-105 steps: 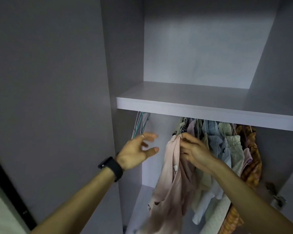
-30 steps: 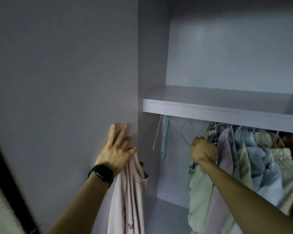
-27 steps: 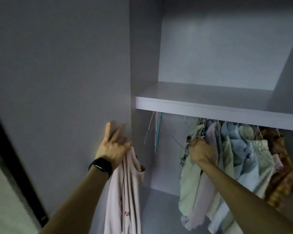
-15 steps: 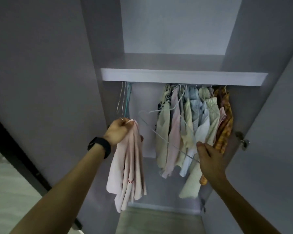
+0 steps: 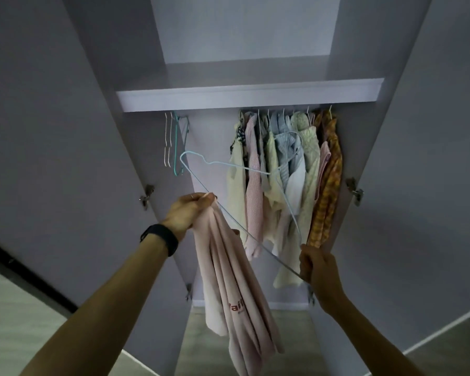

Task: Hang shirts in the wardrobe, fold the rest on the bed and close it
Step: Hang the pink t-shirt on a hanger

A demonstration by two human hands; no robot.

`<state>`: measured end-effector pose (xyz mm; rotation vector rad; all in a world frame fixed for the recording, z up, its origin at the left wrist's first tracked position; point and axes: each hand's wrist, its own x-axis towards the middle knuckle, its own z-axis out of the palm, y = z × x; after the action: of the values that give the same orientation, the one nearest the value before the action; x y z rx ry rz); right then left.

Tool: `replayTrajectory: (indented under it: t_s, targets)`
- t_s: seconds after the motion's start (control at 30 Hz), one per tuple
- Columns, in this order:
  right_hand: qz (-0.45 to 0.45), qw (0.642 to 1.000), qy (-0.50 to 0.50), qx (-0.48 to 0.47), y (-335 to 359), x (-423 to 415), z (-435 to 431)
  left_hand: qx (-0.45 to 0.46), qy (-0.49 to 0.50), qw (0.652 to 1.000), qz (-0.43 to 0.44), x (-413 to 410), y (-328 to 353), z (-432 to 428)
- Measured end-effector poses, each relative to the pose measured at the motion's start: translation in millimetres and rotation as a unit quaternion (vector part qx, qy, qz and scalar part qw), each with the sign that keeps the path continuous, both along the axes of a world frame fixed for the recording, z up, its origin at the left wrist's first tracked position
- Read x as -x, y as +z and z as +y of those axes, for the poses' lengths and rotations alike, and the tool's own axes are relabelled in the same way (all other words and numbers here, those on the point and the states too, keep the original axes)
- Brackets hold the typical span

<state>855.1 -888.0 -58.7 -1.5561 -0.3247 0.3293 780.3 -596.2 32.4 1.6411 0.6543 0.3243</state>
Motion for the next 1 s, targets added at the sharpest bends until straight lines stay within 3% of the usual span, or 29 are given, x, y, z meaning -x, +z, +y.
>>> replayTrajectory:
  t_s: [0.13, 0.2, 0.3, 0.37, 0.43, 0.5, 0.57, 0.77, 0.9, 1.0]
  targets:
    - [-0.004, 0.987, 0.131, 0.092, 1, -16, -4, -0.117, -0.046, 0.992, 0.026, -3, -3, -16]
    - [0.032, 0.986, 0.150, 0.062, 11, -29, 4, -0.159, -0.094, 0.982, 0.048, -4, -6, -27]
    - [0.175, 0.973, 0.128, -0.083, 33, -52, 16, -0.214, -0.138, 0.964, 0.078, -2, -9, -40]
    - [0.244, 0.961, 0.085, -0.095, 45, -67, 24, -0.228, -0.155, 0.958, 0.082, 1, -11, -41]
    - [0.185, 0.983, 0.004, -0.010, 55, -77, 28, -0.246, -0.172, 0.951, 0.079, 6, -9, -39]
    - [0.122, 0.989, -0.089, 0.011, 67, -82, 29, -0.258, -0.190, 0.945, 0.071, 12, -4, -35]
    - [0.153, 0.975, -0.134, -0.089, 80, -87, 28, -0.277, -0.210, 0.936, 0.058, 15, 4, -32]
    - [0.259, 0.916, -0.078, -0.296, 122, -94, 54, -0.336, -0.235, 0.911, 0.036, 13, 32, -26]
    - [0.292, 0.880, -0.057, -0.371, 147, -98, 84, -0.358, -0.244, 0.901, 0.022, 15, 61, -17]
    - [0.278, 0.883, -0.041, -0.377, 159, -99, 105, -0.374, -0.230, 0.898, 0.021, 19, 84, -9]
